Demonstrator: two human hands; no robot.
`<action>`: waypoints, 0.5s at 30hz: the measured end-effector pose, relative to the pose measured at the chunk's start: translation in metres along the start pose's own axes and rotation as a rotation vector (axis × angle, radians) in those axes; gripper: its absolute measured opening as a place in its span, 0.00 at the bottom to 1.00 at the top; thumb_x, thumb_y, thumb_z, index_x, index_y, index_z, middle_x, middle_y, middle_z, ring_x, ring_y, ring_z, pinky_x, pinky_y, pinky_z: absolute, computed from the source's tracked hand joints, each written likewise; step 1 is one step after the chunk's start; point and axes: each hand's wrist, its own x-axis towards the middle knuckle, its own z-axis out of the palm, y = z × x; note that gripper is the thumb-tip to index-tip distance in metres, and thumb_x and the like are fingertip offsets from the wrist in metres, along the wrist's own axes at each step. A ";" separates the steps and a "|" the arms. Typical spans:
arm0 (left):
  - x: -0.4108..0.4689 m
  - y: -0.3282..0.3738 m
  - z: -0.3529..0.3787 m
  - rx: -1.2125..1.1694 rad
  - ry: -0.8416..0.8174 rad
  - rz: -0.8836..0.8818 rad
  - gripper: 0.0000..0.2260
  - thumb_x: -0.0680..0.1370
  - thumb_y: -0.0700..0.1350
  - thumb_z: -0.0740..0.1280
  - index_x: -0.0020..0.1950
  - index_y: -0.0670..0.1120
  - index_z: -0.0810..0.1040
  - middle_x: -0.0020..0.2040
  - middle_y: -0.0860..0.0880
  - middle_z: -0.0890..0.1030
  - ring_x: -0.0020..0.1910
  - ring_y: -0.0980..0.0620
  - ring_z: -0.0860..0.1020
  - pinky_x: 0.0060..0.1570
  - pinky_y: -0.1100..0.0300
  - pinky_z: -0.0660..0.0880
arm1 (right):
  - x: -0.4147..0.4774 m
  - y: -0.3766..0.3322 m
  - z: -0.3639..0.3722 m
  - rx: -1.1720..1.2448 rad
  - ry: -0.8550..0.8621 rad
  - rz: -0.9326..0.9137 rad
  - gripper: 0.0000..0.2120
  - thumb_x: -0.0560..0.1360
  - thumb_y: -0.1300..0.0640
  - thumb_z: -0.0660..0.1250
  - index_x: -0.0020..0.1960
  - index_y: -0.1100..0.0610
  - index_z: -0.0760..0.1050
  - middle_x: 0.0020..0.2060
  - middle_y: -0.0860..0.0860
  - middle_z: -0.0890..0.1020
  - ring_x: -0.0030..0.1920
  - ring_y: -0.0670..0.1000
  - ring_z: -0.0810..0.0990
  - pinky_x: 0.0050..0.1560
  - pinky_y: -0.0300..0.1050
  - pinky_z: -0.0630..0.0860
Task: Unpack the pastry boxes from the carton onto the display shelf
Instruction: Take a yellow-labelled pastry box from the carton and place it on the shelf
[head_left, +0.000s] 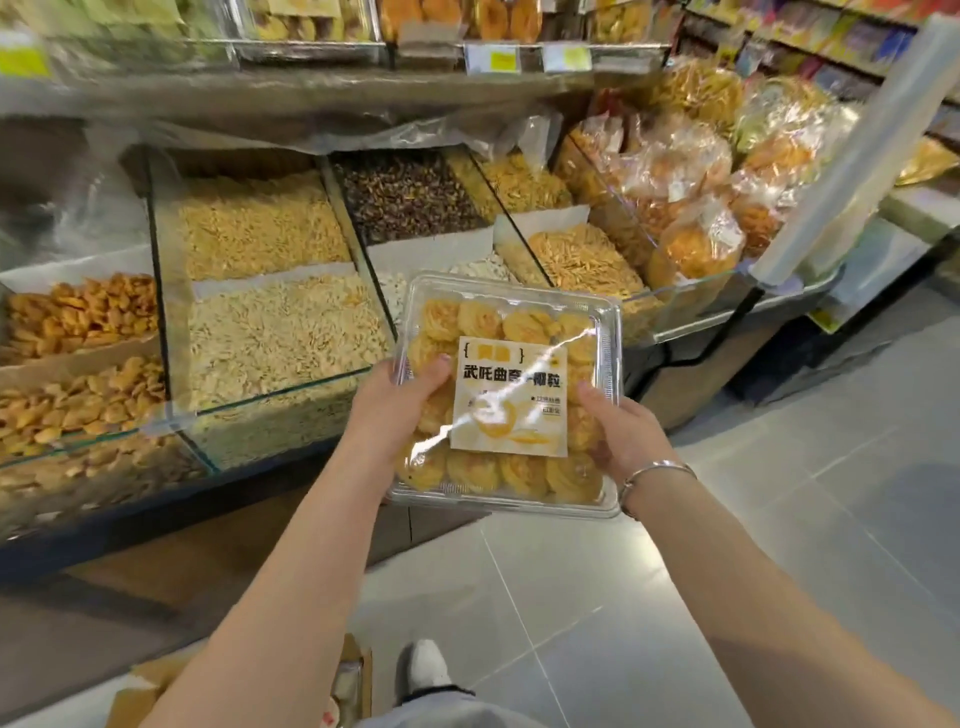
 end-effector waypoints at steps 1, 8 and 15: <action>0.012 0.010 0.002 0.014 0.002 0.004 0.22 0.71 0.56 0.72 0.61 0.48 0.73 0.57 0.48 0.81 0.54 0.47 0.80 0.60 0.47 0.75 | 0.010 -0.013 0.003 0.009 -0.002 -0.015 0.19 0.68 0.44 0.71 0.51 0.57 0.78 0.44 0.61 0.81 0.42 0.58 0.76 0.51 0.56 0.77; 0.081 0.065 -0.009 0.077 0.000 0.040 0.34 0.69 0.53 0.74 0.71 0.53 0.62 0.58 0.51 0.78 0.56 0.46 0.79 0.60 0.43 0.74 | 0.088 -0.066 0.042 0.070 -0.093 -0.022 0.10 0.71 0.48 0.70 0.44 0.54 0.75 0.36 0.53 0.78 0.34 0.52 0.76 0.37 0.45 0.75; 0.130 0.098 -0.026 0.087 0.185 0.042 0.41 0.62 0.58 0.77 0.71 0.54 0.63 0.62 0.47 0.79 0.59 0.44 0.78 0.62 0.43 0.73 | 0.161 -0.130 0.093 0.002 -0.246 -0.072 0.15 0.73 0.47 0.68 0.53 0.56 0.76 0.38 0.53 0.78 0.38 0.53 0.77 0.39 0.45 0.75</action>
